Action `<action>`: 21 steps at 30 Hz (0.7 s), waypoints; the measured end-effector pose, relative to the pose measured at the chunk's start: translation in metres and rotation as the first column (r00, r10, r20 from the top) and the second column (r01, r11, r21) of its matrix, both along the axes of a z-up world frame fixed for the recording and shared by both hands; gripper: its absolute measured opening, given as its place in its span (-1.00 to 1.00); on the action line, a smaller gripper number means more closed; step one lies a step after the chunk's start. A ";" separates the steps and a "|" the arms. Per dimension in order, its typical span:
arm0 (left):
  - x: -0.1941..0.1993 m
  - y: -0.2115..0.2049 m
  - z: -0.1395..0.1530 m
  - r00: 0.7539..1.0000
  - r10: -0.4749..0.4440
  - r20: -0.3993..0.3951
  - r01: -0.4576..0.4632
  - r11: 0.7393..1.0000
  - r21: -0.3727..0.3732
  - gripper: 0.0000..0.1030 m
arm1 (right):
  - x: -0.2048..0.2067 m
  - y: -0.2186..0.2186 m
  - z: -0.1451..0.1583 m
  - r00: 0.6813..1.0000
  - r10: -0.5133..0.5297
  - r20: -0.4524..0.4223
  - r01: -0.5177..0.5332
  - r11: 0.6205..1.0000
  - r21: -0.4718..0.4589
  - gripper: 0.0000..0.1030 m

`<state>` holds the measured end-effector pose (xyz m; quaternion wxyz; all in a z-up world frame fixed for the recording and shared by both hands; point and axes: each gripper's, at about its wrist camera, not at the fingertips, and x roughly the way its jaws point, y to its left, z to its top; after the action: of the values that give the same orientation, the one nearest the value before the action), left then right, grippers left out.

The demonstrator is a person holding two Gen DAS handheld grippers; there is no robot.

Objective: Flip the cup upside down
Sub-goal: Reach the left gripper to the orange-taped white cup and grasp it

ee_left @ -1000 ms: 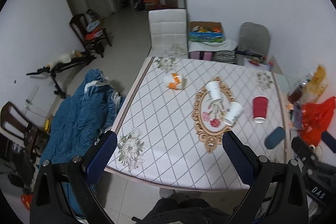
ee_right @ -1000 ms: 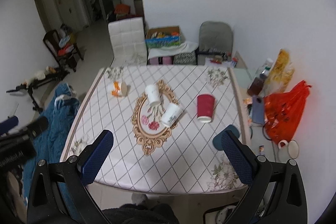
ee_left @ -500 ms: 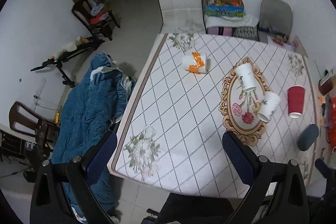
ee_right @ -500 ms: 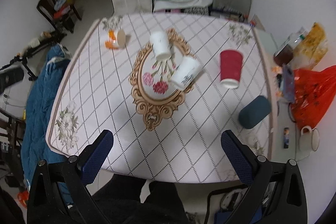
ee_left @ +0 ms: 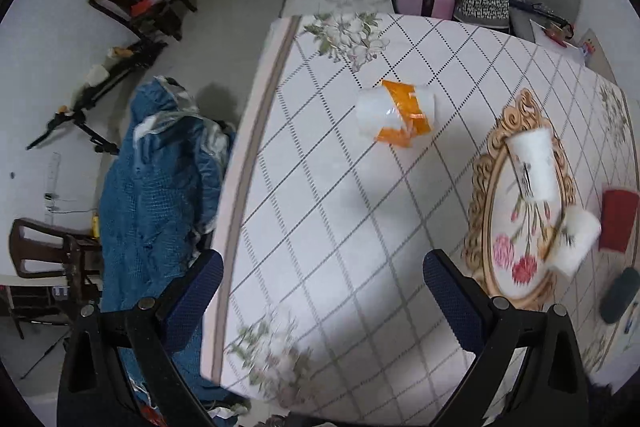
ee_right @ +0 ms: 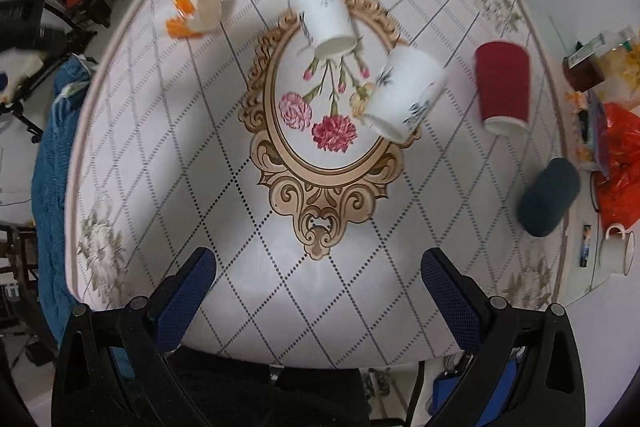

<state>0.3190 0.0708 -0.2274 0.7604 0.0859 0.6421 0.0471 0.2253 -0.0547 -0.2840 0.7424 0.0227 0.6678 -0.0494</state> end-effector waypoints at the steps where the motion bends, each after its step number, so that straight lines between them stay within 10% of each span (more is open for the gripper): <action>1: 0.012 -0.001 -0.008 1.000 -0.002 -0.015 0.002 1.000 -0.002 0.99 | 0.004 0.001 -0.007 1.000 -0.007 -0.017 0.007 1.000 0.001 1.00; 10: 0.102 -0.008 -0.072 0.981 0.020 -0.195 -0.040 0.994 -0.100 0.99 | 0.042 0.000 -0.064 0.985 -0.107 -0.132 0.109 0.994 0.011 1.00; 15: 0.130 0.008 -0.101 0.934 0.137 -0.329 -0.224 0.944 -0.242 0.99 | 0.054 -0.001 -0.076 0.975 -0.157 -0.156 0.160 0.987 0.011 1.00; 21: 0.146 0.021 -0.101 0.928 0.199 -0.314 -0.294 0.910 -0.293 0.99 | 0.061 -0.004 -0.076 0.969 -0.188 -0.159 0.191 0.982 0.006 1.00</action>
<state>0.4650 0.0914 -0.3282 0.6541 -0.1213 0.7463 0.0214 0.2858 -0.0590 -0.3602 0.6787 0.0900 0.7198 -0.1147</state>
